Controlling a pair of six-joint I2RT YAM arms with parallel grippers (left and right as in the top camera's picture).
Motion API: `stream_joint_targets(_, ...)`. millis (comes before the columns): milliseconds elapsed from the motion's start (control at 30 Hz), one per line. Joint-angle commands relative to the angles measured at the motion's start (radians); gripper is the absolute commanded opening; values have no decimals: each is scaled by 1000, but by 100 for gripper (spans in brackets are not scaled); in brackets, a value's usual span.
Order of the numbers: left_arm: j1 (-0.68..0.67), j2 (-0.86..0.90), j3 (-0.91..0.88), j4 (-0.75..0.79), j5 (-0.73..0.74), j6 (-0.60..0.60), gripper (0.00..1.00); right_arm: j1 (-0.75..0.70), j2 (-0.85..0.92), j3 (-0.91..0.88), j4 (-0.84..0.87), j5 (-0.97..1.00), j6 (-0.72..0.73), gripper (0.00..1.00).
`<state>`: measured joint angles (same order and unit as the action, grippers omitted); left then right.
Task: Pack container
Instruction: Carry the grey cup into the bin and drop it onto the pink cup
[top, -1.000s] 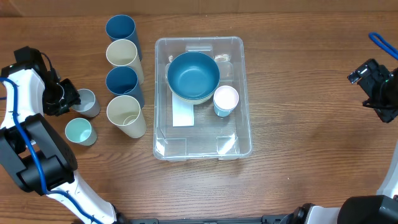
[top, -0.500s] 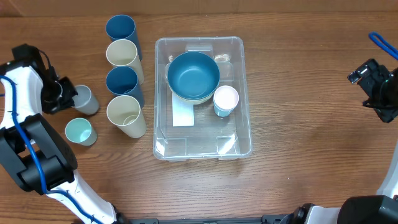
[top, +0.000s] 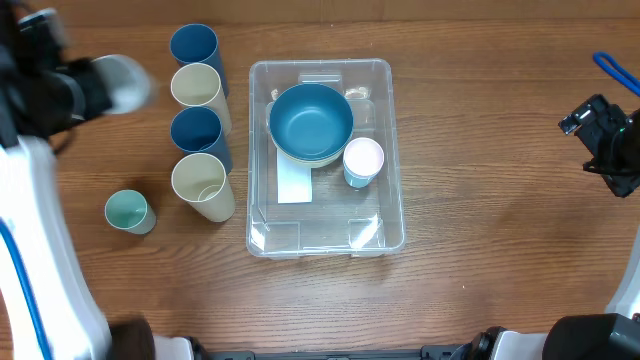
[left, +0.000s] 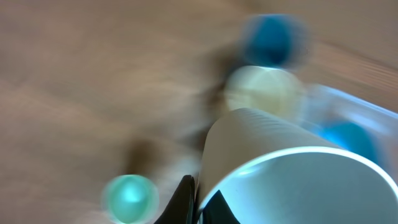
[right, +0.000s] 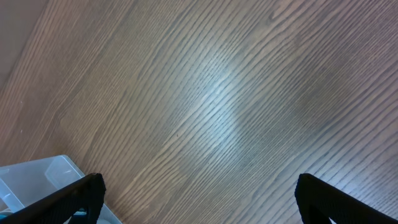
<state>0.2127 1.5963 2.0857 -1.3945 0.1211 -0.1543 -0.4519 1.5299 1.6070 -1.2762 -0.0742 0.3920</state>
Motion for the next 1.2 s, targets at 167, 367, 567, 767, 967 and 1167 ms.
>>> stream_joint_targets(167,-613,-77,-20,-21,-123,-100,4,-3,-5,10,3,1,5,100)
stream_joint_targets(367,-806,72,-143,158,-131,-105,4,-3,-5,10,3,1,5,100)
stream_joint_targets(567,-849,290,-152,248,-130,-101,4,-3,-5,10,3,1,5,100)
stream_joint_targets(767,-848,410,-152,272,-141,-88,4,-3,-5,10,3,1,5,100)
stream_joint_targets(967,-848,439,-151,283,-155,-85,5,-3,-5,10,3,1,5,100)
stream_joint_targets(1167,-832,380,-3,154,-183,-86,57,-3,-5,10,3,1,5,100)
